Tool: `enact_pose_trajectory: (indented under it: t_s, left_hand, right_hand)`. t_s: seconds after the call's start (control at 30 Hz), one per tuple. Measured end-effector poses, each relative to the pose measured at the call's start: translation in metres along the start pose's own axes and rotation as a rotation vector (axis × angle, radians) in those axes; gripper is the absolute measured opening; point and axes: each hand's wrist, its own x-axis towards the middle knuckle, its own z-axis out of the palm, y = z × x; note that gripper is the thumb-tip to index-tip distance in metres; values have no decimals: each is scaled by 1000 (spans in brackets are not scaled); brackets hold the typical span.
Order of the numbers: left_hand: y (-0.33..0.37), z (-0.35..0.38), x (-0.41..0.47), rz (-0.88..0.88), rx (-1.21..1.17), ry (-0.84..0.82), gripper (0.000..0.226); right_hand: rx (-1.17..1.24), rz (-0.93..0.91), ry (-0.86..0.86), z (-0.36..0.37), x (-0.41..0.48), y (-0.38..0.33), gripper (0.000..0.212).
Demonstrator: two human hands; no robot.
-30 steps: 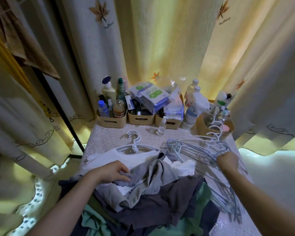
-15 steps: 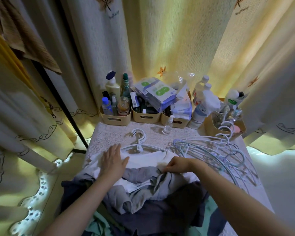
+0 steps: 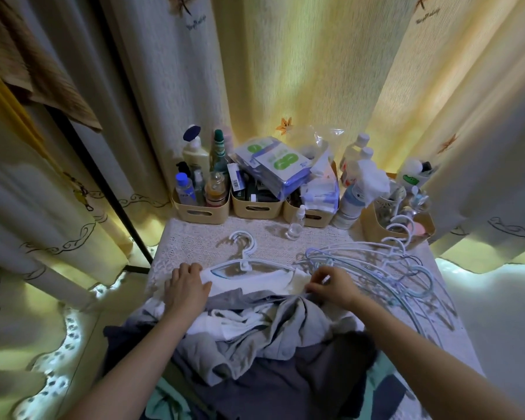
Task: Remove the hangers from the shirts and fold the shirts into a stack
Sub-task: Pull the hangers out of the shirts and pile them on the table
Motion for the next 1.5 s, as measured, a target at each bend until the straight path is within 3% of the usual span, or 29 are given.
enact_pose_trajectory:
  t_s: [0.1, 0.23, 0.37, 0.5, 0.7, 0.8, 0.9, 1.03, 1.13, 1.23, 1.37, 1.47, 1.5]
  left_hand:
    - [-8, -1, 11, -33, -34, -71, 33]
    - [-11, -11, 21, -3, -335, -146, 28]
    - [-18, -24, 10, 125, -528, -92, 20]
    - [-17, -30, -5, 203, -612, -168, 21]
    - [-12, -35, -5, 132, -681, -36, 11]
    - [-8, -41, -1, 159, -706, 46, 19]
    - [3, -47, -3, 279, -715, -15, 19]
    - [17, -49, -10, 403, -692, -125, 2]
    - [24, -48, -14, 477, -637, -93, 20]
    - [21, -49, -11, 440, -600, 14, 13]
    - [7, -53, -3, 340, -612, -1, 11]
    - [2, -59, -1, 357, -696, -12, 24]
    - [0, -59, 0, 353, -715, -21, 25]
  right_hand:
    - [20, 19, 30, -6, 6, -4, 27]
    - [-61, 10, -22, -4, 11, -10, 48]
    - [-35, -35, -62, 3, 9, -15, 37]
    - [2, -53, -45, 8, 6, -19, 25]
    - [113, -187, 40, 7, 0, -29, 19]
    - [82, -261, 41, 6, -1, -36, 18]
    - [15, -333, 1, 9, -5, -40, 23]
    - [-49, -403, 18, 18, -14, -44, 23]
    - [-66, -337, 10, 20, -16, -39, 24]
    - [-33, -132, 54, 14, -17, -26, 29]
    - [-72, 8, 32, 3, -14, -12, 23]
    - [-1, 115, 41, -1, -15, -2, 21]
    - [20, 163, 27, -1, -15, 0, 31]
